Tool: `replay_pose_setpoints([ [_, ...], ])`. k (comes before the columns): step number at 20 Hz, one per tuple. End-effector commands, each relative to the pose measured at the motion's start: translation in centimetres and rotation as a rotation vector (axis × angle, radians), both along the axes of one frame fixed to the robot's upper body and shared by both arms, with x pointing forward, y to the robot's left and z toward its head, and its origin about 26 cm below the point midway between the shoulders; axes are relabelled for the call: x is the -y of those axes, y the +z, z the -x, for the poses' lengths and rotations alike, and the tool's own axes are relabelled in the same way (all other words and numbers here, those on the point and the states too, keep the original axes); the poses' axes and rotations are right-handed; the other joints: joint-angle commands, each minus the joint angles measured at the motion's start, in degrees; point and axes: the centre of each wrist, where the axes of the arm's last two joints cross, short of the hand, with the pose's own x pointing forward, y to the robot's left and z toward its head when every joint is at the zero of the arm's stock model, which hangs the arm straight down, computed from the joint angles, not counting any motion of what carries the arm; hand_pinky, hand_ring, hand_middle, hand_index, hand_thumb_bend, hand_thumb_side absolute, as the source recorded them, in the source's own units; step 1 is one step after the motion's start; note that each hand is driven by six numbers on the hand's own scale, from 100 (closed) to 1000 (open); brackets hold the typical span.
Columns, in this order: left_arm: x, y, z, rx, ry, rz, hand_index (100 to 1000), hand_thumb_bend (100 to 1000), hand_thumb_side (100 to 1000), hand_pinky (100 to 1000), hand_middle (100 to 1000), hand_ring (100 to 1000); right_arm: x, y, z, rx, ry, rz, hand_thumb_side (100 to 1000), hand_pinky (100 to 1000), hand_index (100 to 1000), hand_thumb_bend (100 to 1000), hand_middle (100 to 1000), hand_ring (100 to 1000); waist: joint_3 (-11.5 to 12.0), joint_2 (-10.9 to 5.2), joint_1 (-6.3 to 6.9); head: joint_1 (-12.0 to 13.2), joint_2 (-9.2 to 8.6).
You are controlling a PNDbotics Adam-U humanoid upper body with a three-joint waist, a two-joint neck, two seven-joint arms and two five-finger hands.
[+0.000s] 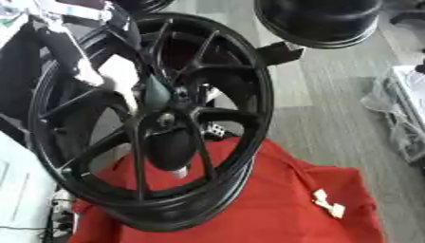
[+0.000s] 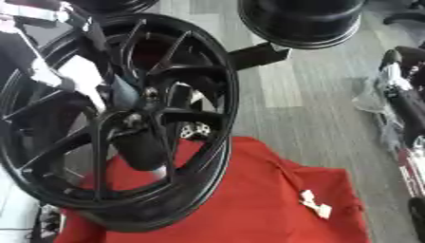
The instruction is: Pull the pin out of the wheel hub.
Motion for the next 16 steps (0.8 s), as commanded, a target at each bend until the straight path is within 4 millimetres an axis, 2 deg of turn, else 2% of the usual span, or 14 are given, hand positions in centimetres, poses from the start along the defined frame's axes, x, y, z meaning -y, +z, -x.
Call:
replay_pose_setpoints([
  [1, 0.0, 1.0, 0.2, 0.002, -0.032, -0.026, 748, 356, 220, 849, 766, 857, 0.2, 0.8, -0.1, 0.022, -0.003, 0.018, 376, 826, 701, 225, 572, 638, -0.15, -0.72, 0.01, 0.02, -0.09],
  [9, 0.2, 0.6, 0.3, -0.018, -0.017, -0.029, 424, 121, 184, 769, 608, 737, 0.3, 0.7, -0.1, 0.021, -0.007, 0.016, 376, 827, 701, 224, 572, 639, -0.23, -0.71, 0.05, 0.10, -0.09],
  [16, -0.3, 2.1, 1.0, 0.032, -0.001, -0.025, 267, 100, 100, 740, 537, 693, 0.4, 0.7, 0.0, 0.023, -0.008, 0.017, 374, 827, 702, 227, 573, 639, 0.04, -0.89, 0.10, 0.02, -0.09],
])
